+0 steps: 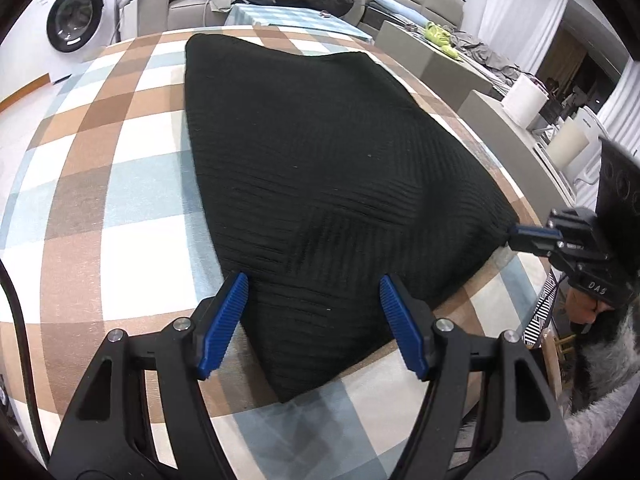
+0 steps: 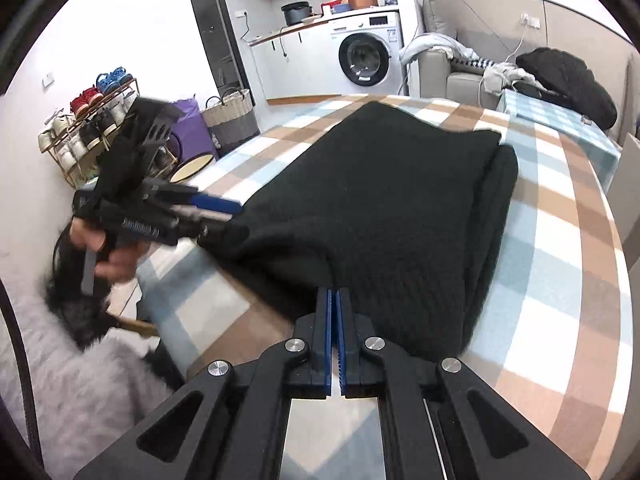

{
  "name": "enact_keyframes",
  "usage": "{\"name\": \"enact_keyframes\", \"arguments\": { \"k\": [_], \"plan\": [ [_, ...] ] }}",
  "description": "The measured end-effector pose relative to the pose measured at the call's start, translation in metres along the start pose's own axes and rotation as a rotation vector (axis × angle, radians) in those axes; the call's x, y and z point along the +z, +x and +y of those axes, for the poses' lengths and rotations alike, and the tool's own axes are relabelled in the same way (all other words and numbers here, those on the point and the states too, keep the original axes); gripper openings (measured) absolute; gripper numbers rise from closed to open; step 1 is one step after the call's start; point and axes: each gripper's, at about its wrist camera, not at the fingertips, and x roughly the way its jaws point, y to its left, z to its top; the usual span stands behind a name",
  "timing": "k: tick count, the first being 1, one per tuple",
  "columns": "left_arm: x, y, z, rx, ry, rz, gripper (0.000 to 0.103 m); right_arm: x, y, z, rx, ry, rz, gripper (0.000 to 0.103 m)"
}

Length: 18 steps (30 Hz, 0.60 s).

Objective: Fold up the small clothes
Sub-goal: 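Grasp the folded edge with the right tool and align it with the body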

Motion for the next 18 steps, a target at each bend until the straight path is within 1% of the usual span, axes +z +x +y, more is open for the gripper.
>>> {"name": "enact_keyframes", "arguments": {
  "k": [1,3,4,6,7,8,9,11,12,15,18],
  "plan": [
    [0.000,0.000,0.003,0.005,-0.005,0.003,0.066,-0.003,0.002,-0.001,-0.011,0.010,0.021,0.000],
    [0.001,-0.001,0.007,0.022,-0.013,0.002,0.066,-0.011,0.008,-0.010,-0.061,0.040,0.067,0.000],
    [0.001,-0.002,0.008,0.031,-0.017,0.001,0.066,-0.013,0.010,-0.013,-0.068,0.054,0.082,0.000],
    [0.003,-0.006,0.008,0.036,-0.026,-0.009,0.066,-0.011,0.004,-0.013,-0.056,0.073,0.060,0.001],
    [0.004,-0.008,0.006,0.031,-0.023,-0.018,0.066,-0.008,-0.001,-0.012,-0.051,0.073,0.036,0.004],
    [0.006,-0.011,0.002,0.026,-0.013,-0.028,0.066,-0.003,-0.006,-0.009,-0.042,0.076,0.001,0.014],
    [0.007,-0.011,-0.001,0.023,-0.005,-0.035,0.066,0.000,-0.007,-0.008,-0.033,0.076,-0.010,0.020],
    [0.013,-0.009,-0.010,0.028,0.015,-0.049,0.066,0.006,-0.006,-0.002,-0.036,0.054,-0.035,0.040],
    [0.015,-0.008,-0.014,0.035,0.018,-0.055,0.066,0.008,-0.003,-0.002,-0.033,0.057,-0.047,0.046],
    [0.022,0.004,-0.028,0.066,0.034,-0.063,0.066,0.016,0.010,-0.014,-0.038,0.160,-0.066,0.047],
    [0.023,0.017,-0.037,0.097,0.055,-0.045,0.066,0.022,0.020,-0.023,-0.104,0.220,-0.074,0.047]
  ]
}}
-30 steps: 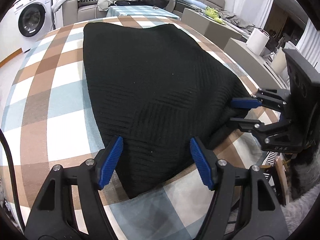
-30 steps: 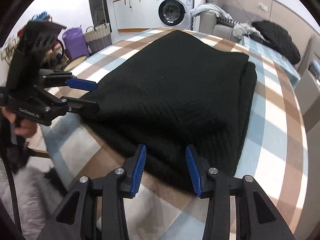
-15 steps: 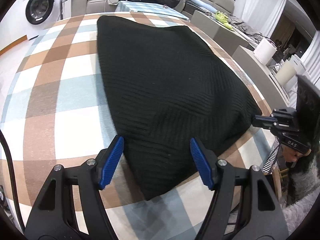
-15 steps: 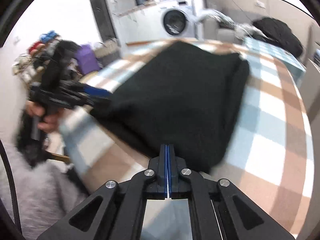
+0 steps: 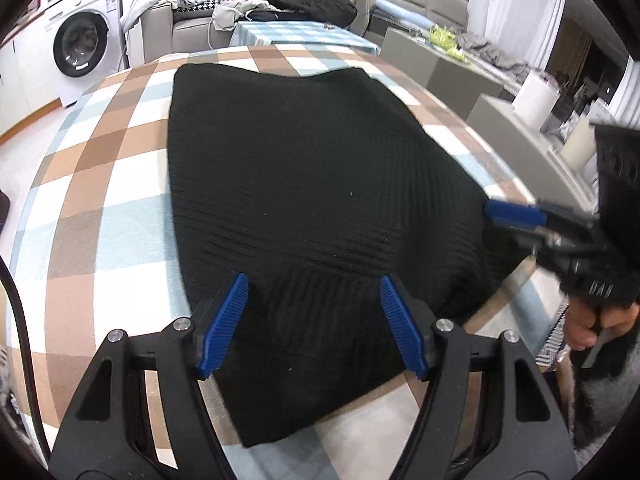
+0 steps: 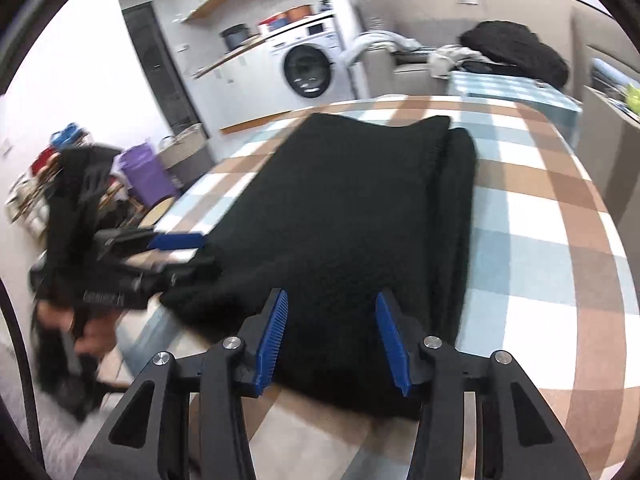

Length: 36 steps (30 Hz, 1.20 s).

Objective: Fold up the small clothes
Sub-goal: 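Grasp the folded edge with the right tool and align it with the body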

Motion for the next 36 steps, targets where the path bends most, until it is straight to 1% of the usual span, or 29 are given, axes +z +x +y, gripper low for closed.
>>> {"name": "enact_keyframes", "arguments": {
  "k": [3,5,9,14,16,19,21,22,24,27,28,29,30,31,32,33,36],
  "plan": [
    [-0.003,0.007,-0.008,0.022,0.025,0.006,0.066,0.003,0.004,-0.008,-0.004,0.068,0.000,0.047],
    [-0.004,0.008,-0.010,0.030,0.037,0.005,0.066,0.003,0.008,-0.012,-0.031,0.089,0.013,0.047],
    [-0.006,0.010,-0.008,0.024,0.041,0.005,0.066,-0.001,0.015,-0.013,-0.036,0.093,0.038,0.047],
    [-0.005,0.010,-0.006,0.017,0.035,0.007,0.066,0.001,0.013,-0.014,-0.035,0.094,0.039,0.047],
    [-0.004,0.007,-0.005,0.012,0.029,0.006,0.066,0.002,0.007,-0.018,-0.031,0.114,0.021,0.047],
    [-0.001,-0.001,-0.005,-0.025,0.017,-0.023,0.066,0.001,-0.003,-0.028,-0.040,0.154,0.007,0.047],
    [0.001,-0.005,-0.011,-0.057,0.028,-0.047,0.066,-0.002,-0.006,-0.033,-0.051,0.168,0.004,0.047],
    [0.003,-0.005,-0.016,-0.076,0.047,-0.053,0.066,-0.004,-0.006,-0.035,-0.045,0.176,0.006,0.047],
    [0.004,-0.004,-0.026,-0.090,0.077,-0.058,0.066,-0.007,-0.004,-0.040,-0.019,0.202,0.012,0.047],
    [0.002,-0.002,-0.042,-0.131,0.137,-0.053,0.065,-0.007,0.002,-0.043,0.003,0.219,0.021,0.047],
    [0.001,-0.001,-0.045,-0.143,0.150,-0.053,0.061,-0.007,0.003,-0.043,0.011,0.222,0.020,0.043],
    [0.000,0.001,-0.048,-0.157,0.159,-0.049,0.058,-0.006,0.003,-0.042,0.027,0.216,0.018,0.036],
    [-0.001,0.003,-0.050,-0.169,0.163,-0.043,0.048,-0.006,0.002,-0.041,0.029,0.209,0.011,0.033],
    [-0.002,0.005,-0.051,-0.187,0.164,-0.034,0.035,-0.005,0.001,-0.039,0.033,0.201,0.004,0.026],
    [-0.003,0.008,-0.051,-0.198,0.162,-0.020,0.029,-0.005,0.000,-0.038,0.044,0.195,-0.001,0.021],
    [-0.004,0.010,-0.052,-0.199,0.161,-0.014,0.021,-0.005,-0.001,-0.038,0.057,0.195,-0.008,0.018],
    [-0.006,0.010,-0.053,-0.202,0.161,-0.021,0.011,-0.004,-0.004,-0.039,0.065,0.204,-0.021,0.010]
  ]
}}
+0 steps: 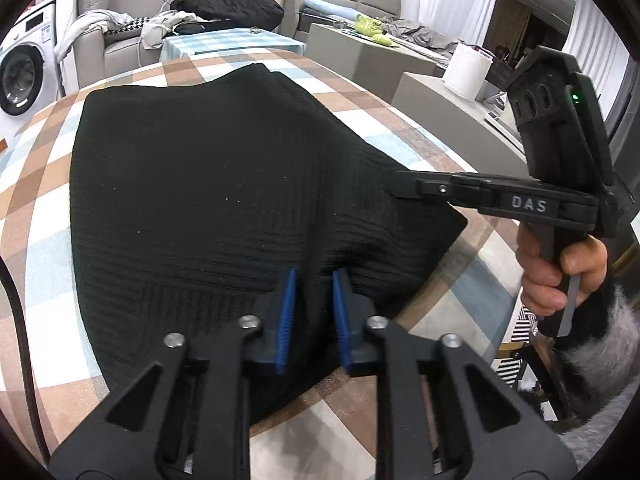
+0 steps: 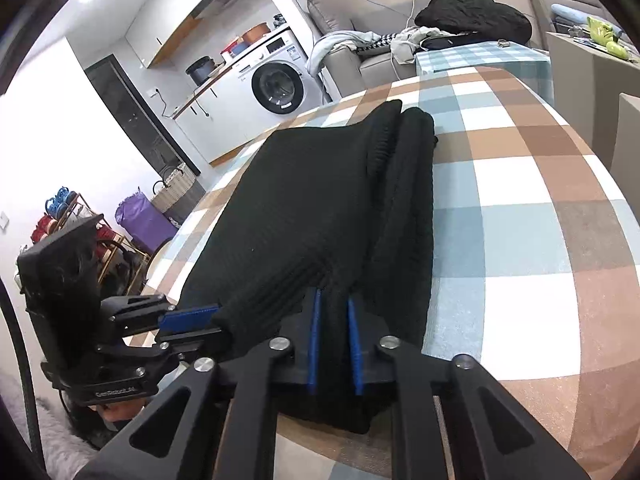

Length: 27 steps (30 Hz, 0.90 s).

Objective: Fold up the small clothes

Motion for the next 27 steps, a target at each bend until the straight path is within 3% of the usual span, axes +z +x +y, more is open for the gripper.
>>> {"name": "enact_keyframes", "arguments": {
  "k": [8,11,15,27],
  "plan": [
    [-0.001,-0.010,-0.003,-0.024,0.040,0.003,0.004,0.005,-0.008,-0.007,0.006,0.040,-0.036,0.006],
    [-0.006,-0.005,-0.002,-0.021,0.032,0.044,0.004,0.001,0.001,-0.009,-0.042,0.032,0.027,0.006],
    [-0.013,-0.006,-0.003,-0.029,0.036,0.052,0.004,-0.001,0.003,-0.004,-0.064,0.003,0.032,0.006],
    [0.002,-0.030,0.001,-0.043,0.045,0.009,0.005,0.000,0.002,-0.002,-0.085,-0.028,0.031,0.009]
  ]
}}
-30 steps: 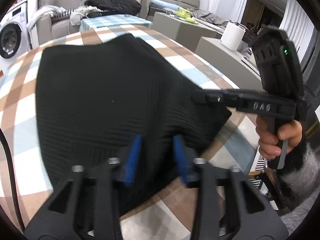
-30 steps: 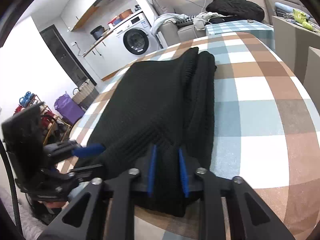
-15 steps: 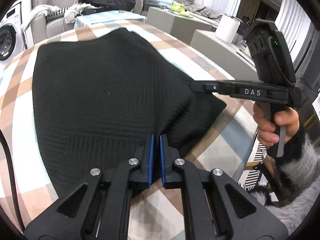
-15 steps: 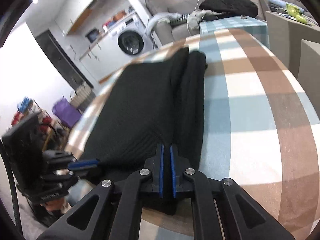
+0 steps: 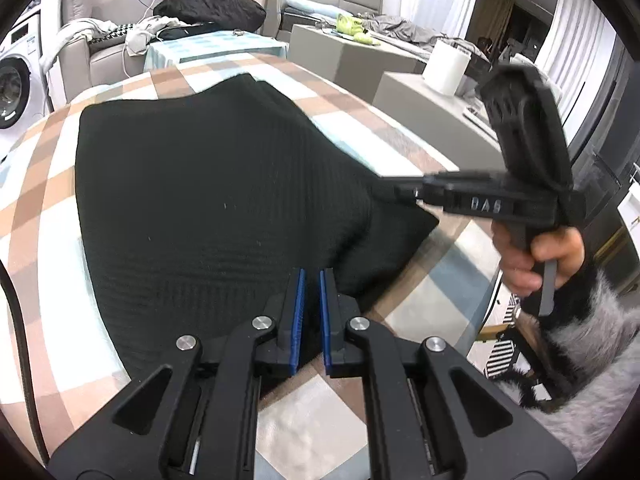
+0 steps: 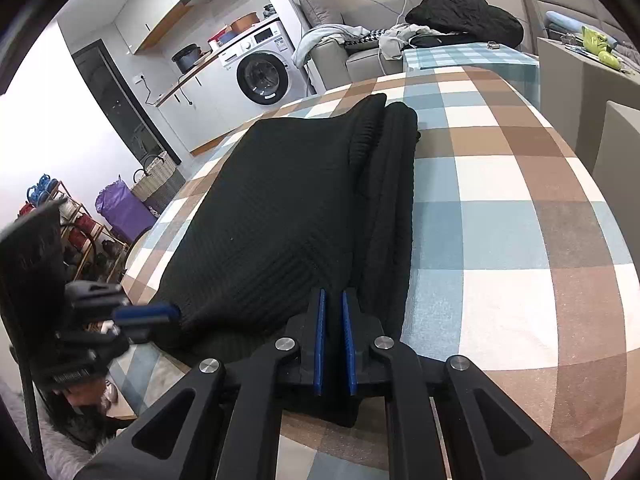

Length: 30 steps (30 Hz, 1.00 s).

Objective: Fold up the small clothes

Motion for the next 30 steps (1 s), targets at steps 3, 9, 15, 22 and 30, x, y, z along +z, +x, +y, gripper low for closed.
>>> {"name": "enact_keyframes", "arguments": {
  "k": [3,9,15,22,30],
  "plan": [
    [0.009,0.006,-0.003,0.003,-0.003,0.004,0.011,-0.002,-0.001,-0.003,0.011,0.017,0.001,0.010],
    [0.021,0.045,-0.019,-0.019,0.002,0.051,0.030,-0.017,-0.008,-0.006,0.068,0.027,0.029,0.035],
    [0.020,0.057,-0.018,0.014,0.008,0.046,0.005,-0.024,-0.011,-0.012,0.121,0.055,-0.003,0.033],
    [0.018,0.051,-0.014,-0.025,-0.008,0.070,0.005,-0.022,-0.030,0.017,0.196,-0.093,-0.067,0.008],
    [0.033,0.051,-0.020,-0.054,-0.009,0.053,0.037,-0.028,-0.014,-0.005,0.154,0.037,0.025,0.021]
  ]
}}
